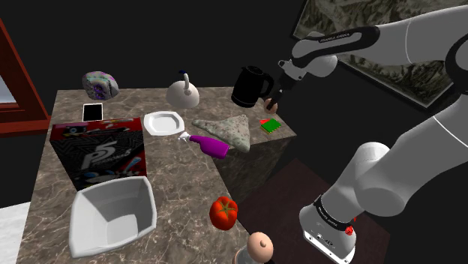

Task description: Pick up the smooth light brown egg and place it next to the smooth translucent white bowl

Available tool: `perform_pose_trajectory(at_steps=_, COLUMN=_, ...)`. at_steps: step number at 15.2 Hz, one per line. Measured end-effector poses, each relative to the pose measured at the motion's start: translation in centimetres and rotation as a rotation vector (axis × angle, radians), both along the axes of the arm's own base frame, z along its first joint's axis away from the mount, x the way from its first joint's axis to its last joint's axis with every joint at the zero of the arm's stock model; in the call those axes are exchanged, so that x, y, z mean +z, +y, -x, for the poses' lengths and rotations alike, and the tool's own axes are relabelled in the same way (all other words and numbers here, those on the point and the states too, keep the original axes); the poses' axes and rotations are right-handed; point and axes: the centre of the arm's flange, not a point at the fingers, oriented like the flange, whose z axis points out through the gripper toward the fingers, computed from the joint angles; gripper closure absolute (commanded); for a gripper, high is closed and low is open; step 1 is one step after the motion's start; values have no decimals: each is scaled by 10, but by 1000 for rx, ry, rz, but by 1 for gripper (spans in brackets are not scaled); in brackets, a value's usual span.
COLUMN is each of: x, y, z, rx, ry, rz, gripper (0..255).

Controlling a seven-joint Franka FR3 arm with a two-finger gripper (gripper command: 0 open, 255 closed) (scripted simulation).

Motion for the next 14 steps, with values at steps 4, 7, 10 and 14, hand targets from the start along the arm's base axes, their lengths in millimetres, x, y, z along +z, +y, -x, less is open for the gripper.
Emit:
perform_pose_trajectory(at_steps=4, x=2, y=53, z=-8, rx=0, ry=0, rz=0, gripper=255)
perform_pose_trajectory(at_steps=7, x=2, y=92, z=-13, rx=0, ry=0, rz=1, gripper=255)
perform_pose_trajectory(at_steps=10, x=1, y=131, z=-16, rx=0, ry=0, rz=0, gripper=255)
perform_pose_trajectory(at_steps=14, x=1, y=185, z=-19, rx=0, ry=0, rz=1, gripper=255)
